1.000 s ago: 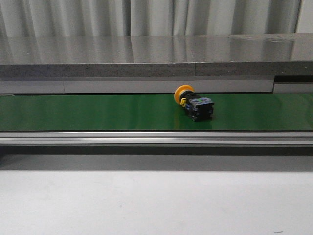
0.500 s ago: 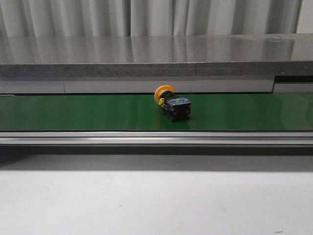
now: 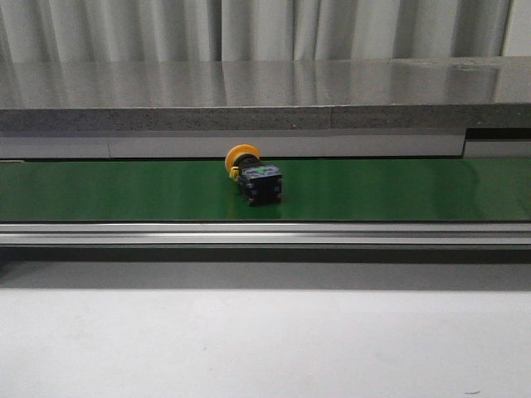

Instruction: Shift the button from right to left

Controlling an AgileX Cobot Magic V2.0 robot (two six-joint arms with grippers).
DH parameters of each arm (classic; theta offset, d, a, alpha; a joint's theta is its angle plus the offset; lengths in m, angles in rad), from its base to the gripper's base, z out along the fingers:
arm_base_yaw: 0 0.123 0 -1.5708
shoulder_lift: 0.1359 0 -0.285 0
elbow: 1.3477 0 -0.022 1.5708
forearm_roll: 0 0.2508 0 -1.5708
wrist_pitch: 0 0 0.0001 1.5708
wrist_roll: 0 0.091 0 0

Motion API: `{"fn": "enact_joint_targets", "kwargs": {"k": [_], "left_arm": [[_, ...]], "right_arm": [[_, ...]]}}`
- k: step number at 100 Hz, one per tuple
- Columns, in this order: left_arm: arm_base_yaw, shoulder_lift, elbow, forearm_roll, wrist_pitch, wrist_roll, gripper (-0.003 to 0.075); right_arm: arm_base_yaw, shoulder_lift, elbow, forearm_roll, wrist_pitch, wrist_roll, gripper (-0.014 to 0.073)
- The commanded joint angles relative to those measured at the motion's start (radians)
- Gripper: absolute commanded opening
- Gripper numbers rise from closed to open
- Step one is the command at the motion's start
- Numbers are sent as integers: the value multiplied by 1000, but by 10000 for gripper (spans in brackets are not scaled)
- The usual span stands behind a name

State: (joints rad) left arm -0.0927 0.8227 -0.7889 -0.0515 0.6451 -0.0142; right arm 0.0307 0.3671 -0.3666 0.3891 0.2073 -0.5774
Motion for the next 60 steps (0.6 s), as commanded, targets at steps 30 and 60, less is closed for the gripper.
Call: {"fn": "enact_joint_targets", "kwargs": {"k": [30, 60], "left_arm": [[-6, 119, -63, -14, -21, -12, 5], [-6, 119, -63, -14, -23, -10, 186]], "right_arm": [[2, 6, -24, 13, -82, -7, -59], [2, 6, -24, 13, -82, -7, -59]]}}
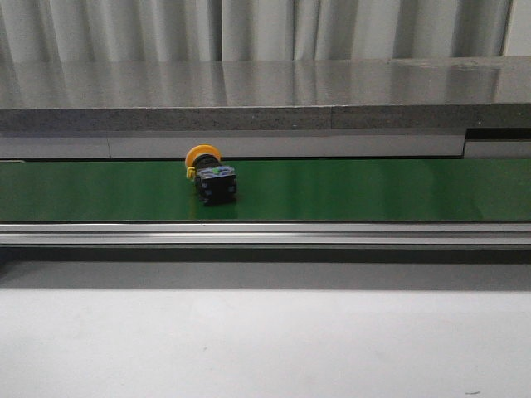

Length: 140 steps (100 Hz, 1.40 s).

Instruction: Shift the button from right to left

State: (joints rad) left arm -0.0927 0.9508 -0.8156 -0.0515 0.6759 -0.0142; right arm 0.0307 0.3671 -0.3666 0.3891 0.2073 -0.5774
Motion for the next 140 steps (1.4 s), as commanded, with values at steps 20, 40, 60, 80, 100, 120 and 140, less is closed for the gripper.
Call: {"fn": "enact_joint_targets", "kwargs": {"k": [20, 40, 60, 80, 100, 120, 140], "left_arm": [[-6, -9, -37, -12, -56, 24, 611], [-6, -9, -37, -24, -69, 24, 685], [-9, 32, -62, -90, -67, 28, 685], [-74, 140, -133, -93, -75, 34, 685], [-134, 286, -203, -93, -94, 34, 685], [-168, 437, -266, -93, -125, 38, 685], [-186, 551, -327, -93, -145, 41, 685]], "right_arm": [[2, 6, -24, 13, -82, -7, -59], [2, 6, -24, 13, -82, -7, -59], [2, 6, -24, 13, -82, -7, -59], [2, 6, -24, 13, -82, -7, -59], [2, 6, -24, 13, -82, -7, -59], [2, 6, -24, 13, -82, -7, -59], [2, 6, -24, 13, -82, -7, -59]]}}
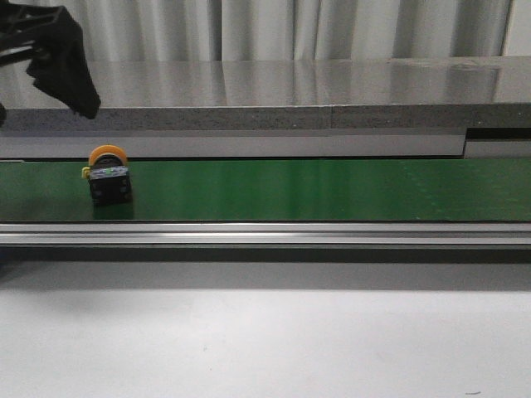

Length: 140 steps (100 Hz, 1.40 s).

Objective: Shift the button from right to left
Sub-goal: 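Lower the left gripper onto the button on the belt and grasp it, then lift the button and carry it over the blue tray with the left gripper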

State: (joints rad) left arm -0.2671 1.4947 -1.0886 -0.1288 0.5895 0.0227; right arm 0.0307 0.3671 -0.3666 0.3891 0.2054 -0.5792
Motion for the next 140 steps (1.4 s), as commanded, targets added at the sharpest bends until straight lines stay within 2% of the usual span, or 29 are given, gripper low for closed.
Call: {"fn": "enact_joint_targets", "kwargs": {"k": [1, 34, 63, 70, 89, 103, 120, 140], "left_arm": [[-12, 14, -58, -16, -59, 4, 685], [-20, 119, -105, 27, -82, 8, 685], [19, 168, -105, 48, -74, 8, 677], [32, 176, -105, 48, -66, 8, 634], [43, 194, -105, 54, -19, 8, 391], [43, 195, -105, 63, -9, 8, 272], [43, 165, -107, 97, 14, 8, 254], [75, 104, -155, 192, 101, 8, 254]], "right_arm": [[2, 6, -24, 13, -80, -6, -59], [2, 6, -24, 13, -80, -6, -59], [2, 6, -24, 13, -80, -6, -59], [2, 6, -24, 13, -80, -6, -59], [2, 6, -24, 13, -80, -6, -59], [2, 6, -24, 13, -80, -6, -59], [2, 6, -24, 13, -80, -6, -59], [2, 6, -24, 13, -80, -6, -59]]}}
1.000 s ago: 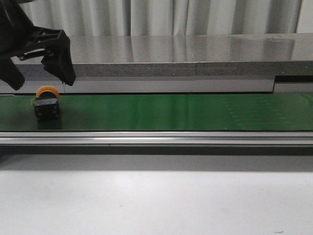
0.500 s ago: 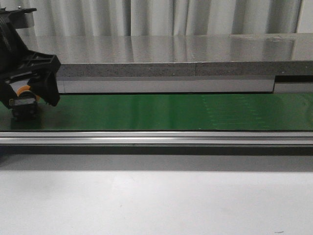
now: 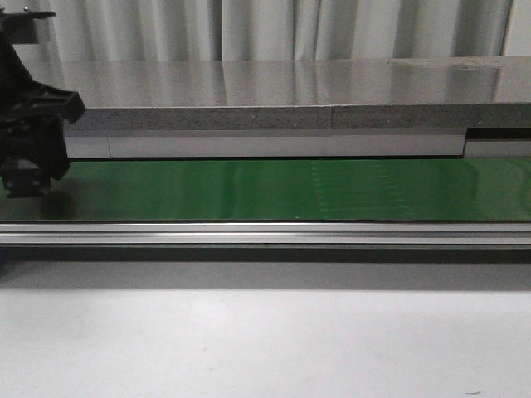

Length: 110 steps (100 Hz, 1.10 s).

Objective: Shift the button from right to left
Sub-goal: 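Lift the button and carry it over the blue tray with the left gripper, then lower the button into the blue tray and open the left gripper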

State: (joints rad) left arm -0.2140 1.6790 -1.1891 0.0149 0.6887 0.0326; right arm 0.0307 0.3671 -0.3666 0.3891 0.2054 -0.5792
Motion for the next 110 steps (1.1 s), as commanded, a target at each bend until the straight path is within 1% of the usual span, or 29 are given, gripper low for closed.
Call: {"fn": "enact_joint_targets", "kwargs": {"k": [1, 21, 40, 70, 87, 110], "left_arm": [[24, -84, -57, 51, 5, -2, 254], [112, -130, -88, 149, 67, -2, 254], [225, -127, -88, 156, 87, 18, 254], [374, -125, -88, 158, -8, 84, 254], [407, -93, -88, 156, -37, 108, 254], [407, 16, -88, 160, -54, 110, 254]], "right_arm": [[2, 6, -24, 13, -80, -6, -59], [2, 6, -24, 13, -80, -6, -59], [2, 6, -24, 13, -80, -6, -59], [2, 6, -24, 13, -80, -6, -59], [2, 6, -24, 13, -80, -6, -59], [2, 6, -24, 13, -80, -6, -59]]}}
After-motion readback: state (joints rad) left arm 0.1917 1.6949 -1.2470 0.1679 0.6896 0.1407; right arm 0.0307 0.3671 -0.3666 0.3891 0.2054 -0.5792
